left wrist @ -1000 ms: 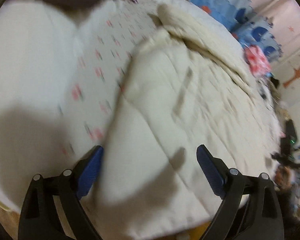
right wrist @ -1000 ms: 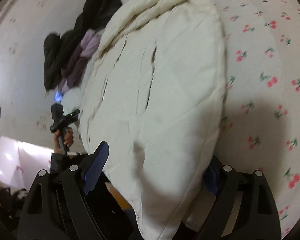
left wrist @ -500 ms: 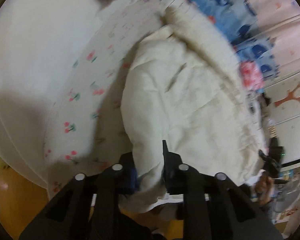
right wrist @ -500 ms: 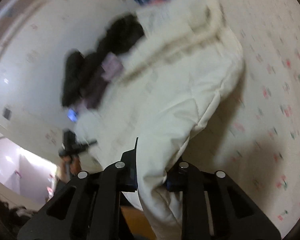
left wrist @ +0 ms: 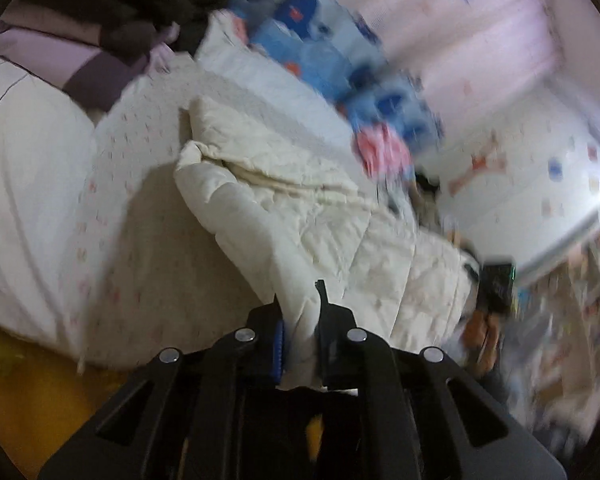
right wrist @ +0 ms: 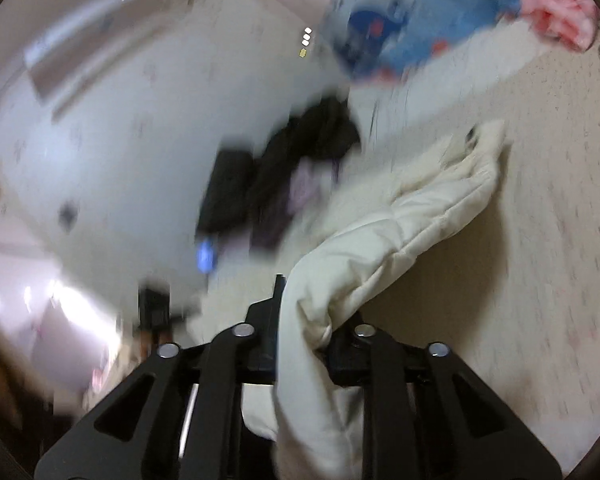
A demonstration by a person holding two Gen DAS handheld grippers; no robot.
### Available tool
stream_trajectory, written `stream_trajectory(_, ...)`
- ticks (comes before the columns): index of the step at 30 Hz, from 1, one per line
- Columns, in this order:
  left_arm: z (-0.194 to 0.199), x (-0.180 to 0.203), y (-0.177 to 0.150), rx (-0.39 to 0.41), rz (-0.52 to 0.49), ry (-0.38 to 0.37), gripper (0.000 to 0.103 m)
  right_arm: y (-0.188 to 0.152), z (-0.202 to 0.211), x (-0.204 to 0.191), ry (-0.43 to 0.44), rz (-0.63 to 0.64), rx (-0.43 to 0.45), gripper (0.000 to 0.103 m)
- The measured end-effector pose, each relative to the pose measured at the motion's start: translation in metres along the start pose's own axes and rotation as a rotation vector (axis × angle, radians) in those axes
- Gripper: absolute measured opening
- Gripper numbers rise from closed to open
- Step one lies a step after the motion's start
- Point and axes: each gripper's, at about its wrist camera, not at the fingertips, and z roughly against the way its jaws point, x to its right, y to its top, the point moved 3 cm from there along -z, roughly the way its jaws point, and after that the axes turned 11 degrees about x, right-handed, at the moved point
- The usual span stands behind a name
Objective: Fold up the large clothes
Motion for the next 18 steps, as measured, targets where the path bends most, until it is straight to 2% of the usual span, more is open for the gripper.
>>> stream_trajectory(1, 0.008, -0.004, -0.022, -0.059, -0.048, 0.031, 0.018, -0.016, 0.008, 0.004, -0.028, 0.035, -0.074, 0.034)
stream_trajectory(2, 0.013, -0.011, -0.031, -0.086, -0.065, 0.065, 0.018, -0.034, 0.017, 0.016, -0.093, 0.066, -0.156, 0.043)
stream_trajectory(3, 0.020, -0.021, -0.041, -0.107, -0.069, 0.114, 0.019, -0.046, 0.024, 0.033, -0.164, 0.072, -0.210, 0.059)
stream_trajectory(4, 0.031, -0.039, -0.047, -0.107, -0.038, 0.173, 0.022, -0.049, 0.032, 0.056, -0.259, 0.057, -0.217, 0.065)
stream_trajectory(5, 0.041, -0.054, -0.045, -0.089, -0.006, 0.215, 0.025, -0.044, 0.037, 0.074, -0.320, 0.018, -0.200, 0.066)
stream_trajectory(6, 0.052, -0.070, -0.037, -0.049, 0.030, 0.262, 0.032, -0.035, 0.042, 0.097, -0.351, -0.065, -0.166, 0.068)
stream_trajectory(8, 0.059, -0.082, -0.012, 0.029, 0.064, 0.298, 0.049, -0.009, 0.039, 0.129, -0.341, -0.165, -0.072, 0.074)
stream_trajectory(9, 0.055, -0.083, 0.001, 0.063, 0.068, 0.298, 0.061, 0.007, 0.031, 0.142, -0.348, -0.171, -0.026, 0.081)
stream_trajectory(10, 0.044, -0.082, 0.018, 0.093, 0.068, 0.287, 0.068, 0.017, 0.020, 0.151, -0.343, -0.169, -0.012, 0.086)
stream_trajectory(11, 0.024, -0.078, 0.035, 0.104, 0.063, 0.256, 0.069, 0.030, 0.002, 0.163, -0.339, -0.173, -0.003, 0.087)
stream_trajectory(12, 0.012, -0.076, 0.041, 0.098, 0.059, 0.235, 0.072, 0.042, -0.019, 0.176, -0.341, -0.191, 0.001, 0.087)
stream_trajectory(13, -0.022, -0.073, 0.058, 0.076, 0.046, 0.212, 0.075, 0.055, -0.045, 0.192, -0.345, -0.205, 0.000, 0.087)
stream_trajectory(16, -0.098, -0.076, 0.092, 0.037, 0.010, 0.232, 0.075, 0.072, -0.099, 0.234, -0.386, -0.236, 0.009, 0.087)
stream_trajectory(18, -0.147, -0.093, 0.116, 0.045, 0.046, 0.233, 0.075, 0.079, -0.130, 0.261, -0.413, -0.260, 0.004, 0.087)
